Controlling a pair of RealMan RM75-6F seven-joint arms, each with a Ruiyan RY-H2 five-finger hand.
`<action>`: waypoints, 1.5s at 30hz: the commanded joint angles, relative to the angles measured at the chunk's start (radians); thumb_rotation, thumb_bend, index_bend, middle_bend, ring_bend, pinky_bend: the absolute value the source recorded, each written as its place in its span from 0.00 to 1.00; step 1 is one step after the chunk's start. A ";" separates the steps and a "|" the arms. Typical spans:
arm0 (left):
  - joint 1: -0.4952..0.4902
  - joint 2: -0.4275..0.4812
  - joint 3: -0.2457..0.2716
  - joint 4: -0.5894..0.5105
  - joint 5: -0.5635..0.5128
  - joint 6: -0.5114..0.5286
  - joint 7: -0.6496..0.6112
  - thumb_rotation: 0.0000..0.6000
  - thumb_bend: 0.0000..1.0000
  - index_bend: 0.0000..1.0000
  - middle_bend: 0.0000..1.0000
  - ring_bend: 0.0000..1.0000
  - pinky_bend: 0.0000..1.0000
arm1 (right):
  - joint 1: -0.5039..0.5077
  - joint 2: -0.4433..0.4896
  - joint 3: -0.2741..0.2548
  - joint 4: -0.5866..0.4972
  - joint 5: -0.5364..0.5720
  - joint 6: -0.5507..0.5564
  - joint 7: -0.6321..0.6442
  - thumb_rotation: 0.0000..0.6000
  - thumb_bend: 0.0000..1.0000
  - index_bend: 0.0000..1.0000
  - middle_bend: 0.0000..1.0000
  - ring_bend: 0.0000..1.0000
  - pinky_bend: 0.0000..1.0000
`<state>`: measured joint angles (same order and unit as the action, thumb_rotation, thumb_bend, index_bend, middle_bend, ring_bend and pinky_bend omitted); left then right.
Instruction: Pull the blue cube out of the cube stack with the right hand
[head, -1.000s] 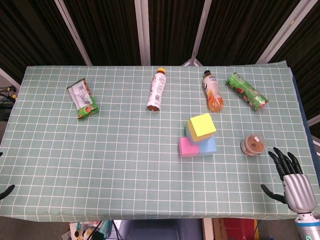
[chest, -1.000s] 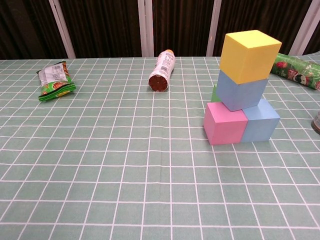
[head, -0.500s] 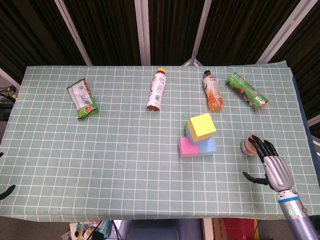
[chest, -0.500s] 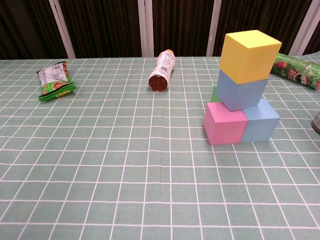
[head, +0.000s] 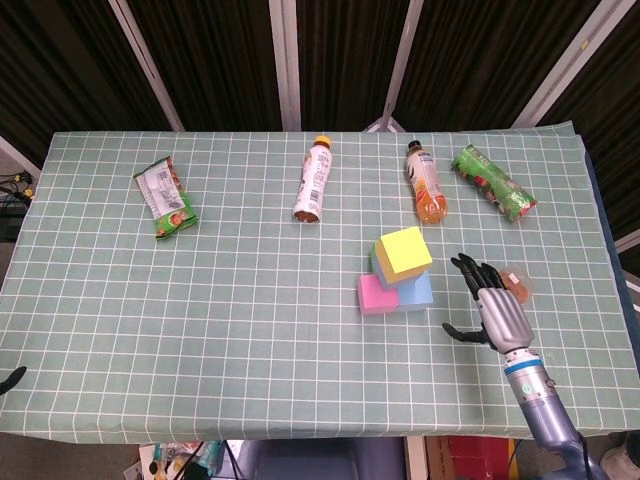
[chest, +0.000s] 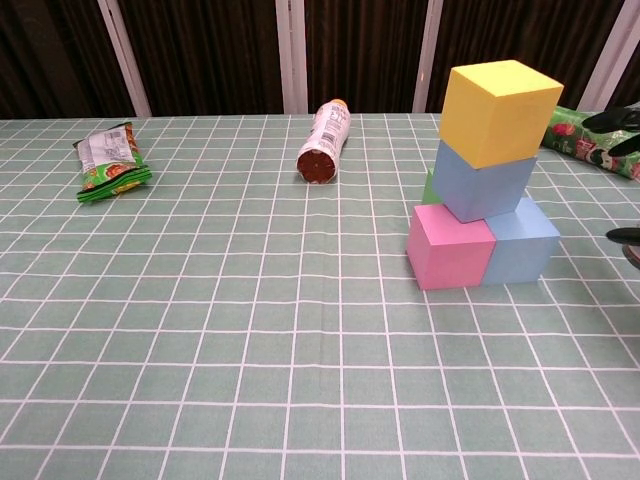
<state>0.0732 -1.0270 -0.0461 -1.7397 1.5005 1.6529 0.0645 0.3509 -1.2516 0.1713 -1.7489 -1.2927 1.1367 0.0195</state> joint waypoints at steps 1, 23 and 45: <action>0.000 0.000 -0.001 0.000 -0.001 -0.001 0.000 1.00 0.15 0.18 0.02 0.00 0.00 | 0.030 -0.043 0.014 0.007 0.041 -0.027 -0.038 1.00 0.23 0.06 0.03 0.13 0.00; -0.009 -0.003 -0.012 0.002 -0.028 -0.017 0.010 1.00 0.15 0.18 0.02 0.00 0.00 | 0.145 -0.217 0.043 0.192 0.188 -0.122 -0.119 1.00 0.23 0.08 0.03 0.14 0.00; -0.015 -0.011 -0.012 -0.005 -0.040 -0.028 0.037 1.00 0.15 0.18 0.02 0.00 0.00 | 0.165 -0.283 0.027 0.308 0.148 -0.107 -0.107 1.00 0.23 0.23 0.18 0.34 0.00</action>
<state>0.0587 -1.0382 -0.0583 -1.7449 1.4608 1.6249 0.1011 0.5148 -1.5333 0.1983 -1.4426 -1.1448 1.0280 -0.0855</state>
